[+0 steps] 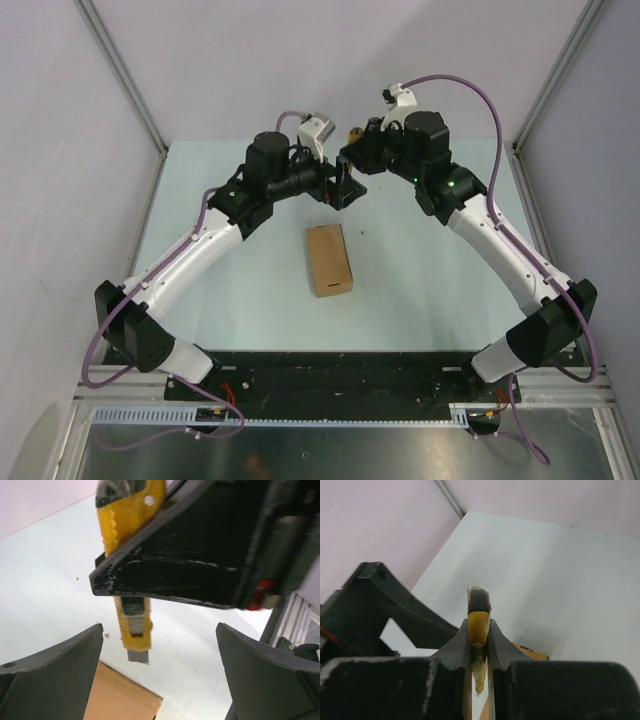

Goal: Unpack the express box

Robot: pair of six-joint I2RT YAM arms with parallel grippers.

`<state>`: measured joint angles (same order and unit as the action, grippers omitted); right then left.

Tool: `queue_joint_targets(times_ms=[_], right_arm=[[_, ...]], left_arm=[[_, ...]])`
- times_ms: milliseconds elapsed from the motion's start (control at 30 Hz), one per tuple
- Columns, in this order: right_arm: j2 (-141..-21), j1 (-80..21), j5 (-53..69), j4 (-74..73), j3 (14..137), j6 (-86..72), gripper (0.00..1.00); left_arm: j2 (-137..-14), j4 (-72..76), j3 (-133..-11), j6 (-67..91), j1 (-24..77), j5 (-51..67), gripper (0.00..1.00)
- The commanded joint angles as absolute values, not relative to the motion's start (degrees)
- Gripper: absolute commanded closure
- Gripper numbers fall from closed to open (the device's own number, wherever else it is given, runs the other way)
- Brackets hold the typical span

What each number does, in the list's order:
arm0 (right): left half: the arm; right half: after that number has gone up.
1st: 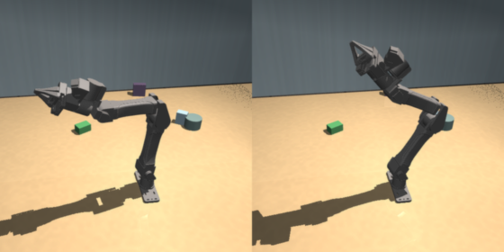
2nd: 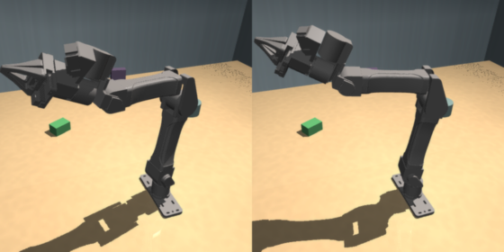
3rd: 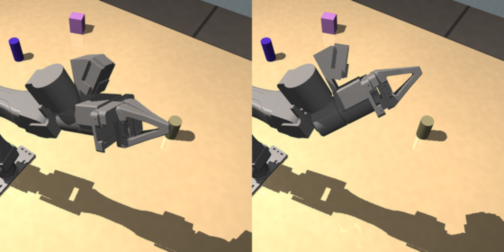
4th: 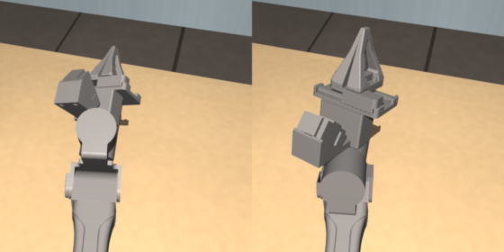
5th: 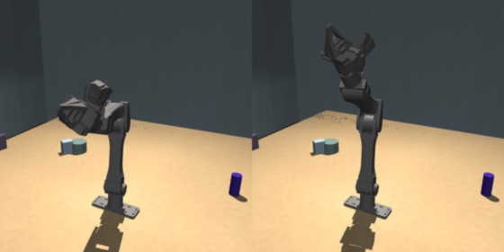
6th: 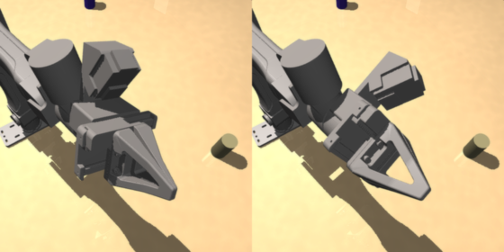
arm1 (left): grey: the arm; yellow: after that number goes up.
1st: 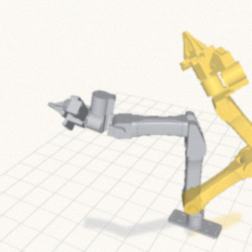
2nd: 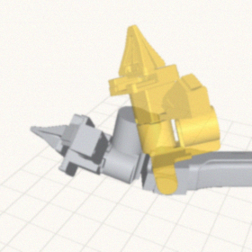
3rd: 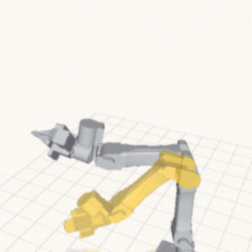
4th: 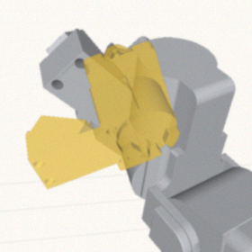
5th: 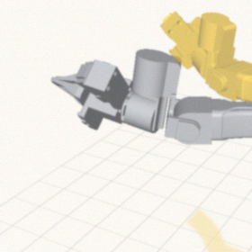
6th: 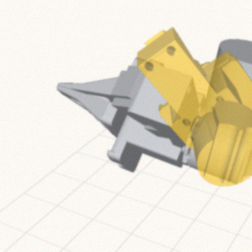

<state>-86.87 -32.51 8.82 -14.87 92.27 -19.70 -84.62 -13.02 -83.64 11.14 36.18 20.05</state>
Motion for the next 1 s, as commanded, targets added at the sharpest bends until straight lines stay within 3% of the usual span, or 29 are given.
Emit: queue_joint_targets(times_ms=[0,333,500,667,967], right_arm=[[-83.85,-29.80,7.82,-10.28,92.81,-20.65,1.00],[-78.05,-23.83,6.77,-12.04,93.95,-18.63,1.00],[-77.08,-21.62,6.95,-13.10,95.88,-21.43,0.99],[-76.65,-20.83,10.02,-15.82,98.53,-24.25,0.99],[-73.92,-19.78,12.39,-17.40,98.88,-26.89,0.99]], left_arm=[[-84.90,-11.34,-89.55,14.32,35.68,25.83,0.00],[-88.86,-11.25,-97.03,18.37,35.60,23.56,0.00],[-87.36,-11.25,-94.66,19.77,35.51,21.09,0.00],[-88.24,-11.16,-93.44,25.84,35.51,31.11,0.02],[-81.40,-11.16,-84.92,24.00,35.51,24.09,0.01]])
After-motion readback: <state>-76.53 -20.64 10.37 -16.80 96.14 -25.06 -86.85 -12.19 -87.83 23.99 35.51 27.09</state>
